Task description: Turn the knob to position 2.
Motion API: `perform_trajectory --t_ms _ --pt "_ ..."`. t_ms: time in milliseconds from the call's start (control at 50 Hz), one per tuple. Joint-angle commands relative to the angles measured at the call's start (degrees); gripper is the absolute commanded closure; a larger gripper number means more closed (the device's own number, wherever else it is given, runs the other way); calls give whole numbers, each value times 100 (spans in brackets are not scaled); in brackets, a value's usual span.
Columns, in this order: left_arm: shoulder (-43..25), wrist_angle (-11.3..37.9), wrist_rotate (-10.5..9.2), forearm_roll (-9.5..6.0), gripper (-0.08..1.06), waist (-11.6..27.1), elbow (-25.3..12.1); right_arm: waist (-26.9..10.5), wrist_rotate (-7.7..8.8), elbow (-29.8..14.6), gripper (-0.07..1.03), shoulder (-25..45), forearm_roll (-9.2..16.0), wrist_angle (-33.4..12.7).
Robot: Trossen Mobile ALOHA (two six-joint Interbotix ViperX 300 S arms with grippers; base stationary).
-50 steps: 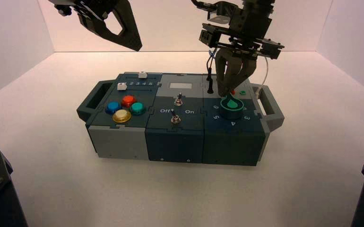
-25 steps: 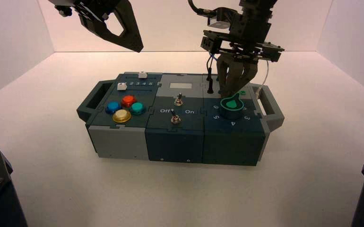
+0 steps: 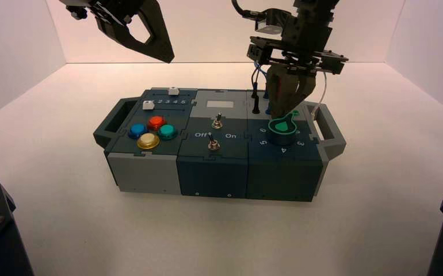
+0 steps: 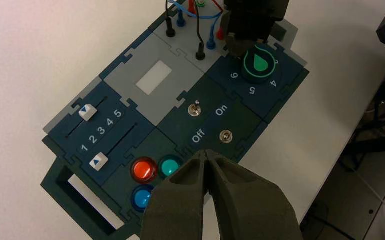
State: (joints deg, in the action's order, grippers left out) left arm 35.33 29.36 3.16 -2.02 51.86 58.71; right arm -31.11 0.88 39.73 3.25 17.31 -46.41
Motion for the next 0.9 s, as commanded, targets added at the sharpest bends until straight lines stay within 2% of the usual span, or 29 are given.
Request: perform_trajectory --t_ms 20,900 --pt "53 -18 35 9 100 18 -149 70 0 -132 99 -105 -35 -18" --pt "70 -9 53 9 100 18 -158 88 -9 -88 99 -114 -141 -105"
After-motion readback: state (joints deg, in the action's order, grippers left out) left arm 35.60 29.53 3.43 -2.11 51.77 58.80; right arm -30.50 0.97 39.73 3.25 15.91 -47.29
